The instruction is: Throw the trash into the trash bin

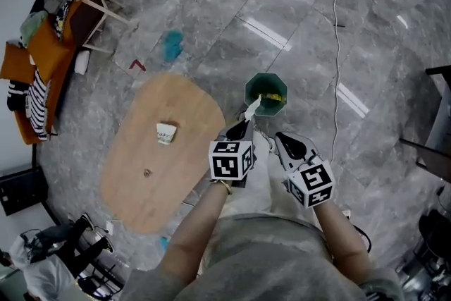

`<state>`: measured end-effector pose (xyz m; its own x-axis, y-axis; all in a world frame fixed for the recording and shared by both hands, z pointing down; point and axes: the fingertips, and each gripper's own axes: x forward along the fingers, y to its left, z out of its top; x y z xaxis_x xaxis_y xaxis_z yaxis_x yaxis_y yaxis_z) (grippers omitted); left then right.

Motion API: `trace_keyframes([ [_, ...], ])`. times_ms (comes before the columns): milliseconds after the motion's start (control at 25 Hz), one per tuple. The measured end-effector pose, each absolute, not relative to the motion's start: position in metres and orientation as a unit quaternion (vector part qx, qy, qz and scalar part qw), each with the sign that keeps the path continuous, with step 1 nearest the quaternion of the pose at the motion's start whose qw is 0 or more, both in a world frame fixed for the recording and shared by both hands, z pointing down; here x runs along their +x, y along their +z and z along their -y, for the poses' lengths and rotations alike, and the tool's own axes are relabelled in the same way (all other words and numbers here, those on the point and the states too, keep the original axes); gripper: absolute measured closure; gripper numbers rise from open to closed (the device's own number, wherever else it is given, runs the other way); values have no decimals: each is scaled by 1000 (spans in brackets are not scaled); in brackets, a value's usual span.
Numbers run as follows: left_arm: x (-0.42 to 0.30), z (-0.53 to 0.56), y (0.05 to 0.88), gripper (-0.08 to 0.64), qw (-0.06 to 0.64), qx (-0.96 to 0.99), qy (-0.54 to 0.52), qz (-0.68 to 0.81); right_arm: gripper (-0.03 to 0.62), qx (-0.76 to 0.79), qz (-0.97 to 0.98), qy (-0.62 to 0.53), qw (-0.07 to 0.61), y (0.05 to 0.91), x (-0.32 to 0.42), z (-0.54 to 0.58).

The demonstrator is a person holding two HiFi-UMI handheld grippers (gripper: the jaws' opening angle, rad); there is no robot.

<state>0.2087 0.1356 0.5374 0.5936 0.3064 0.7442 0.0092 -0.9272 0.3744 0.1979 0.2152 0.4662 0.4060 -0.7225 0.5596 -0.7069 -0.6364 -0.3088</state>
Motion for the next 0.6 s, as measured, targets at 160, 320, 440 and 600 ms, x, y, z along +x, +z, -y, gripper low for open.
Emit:
trace_keyframes([
  [160,216,-136,555,526,167,872,451,-96,583,-842,-414,-345,15,477,207,-219],
  [320,225,-135,577,526,169,867,458,-96,583,-847,-401,-349,25,492,218,-223],
  [440,230,-135,594,526,167,864,464,-98,583,-848,-392,-355,33,504,223,-225],
  [600,236,-133,619,526,161,860,475,-98,583,-847,-385,-364,40,520,225,-227],
])
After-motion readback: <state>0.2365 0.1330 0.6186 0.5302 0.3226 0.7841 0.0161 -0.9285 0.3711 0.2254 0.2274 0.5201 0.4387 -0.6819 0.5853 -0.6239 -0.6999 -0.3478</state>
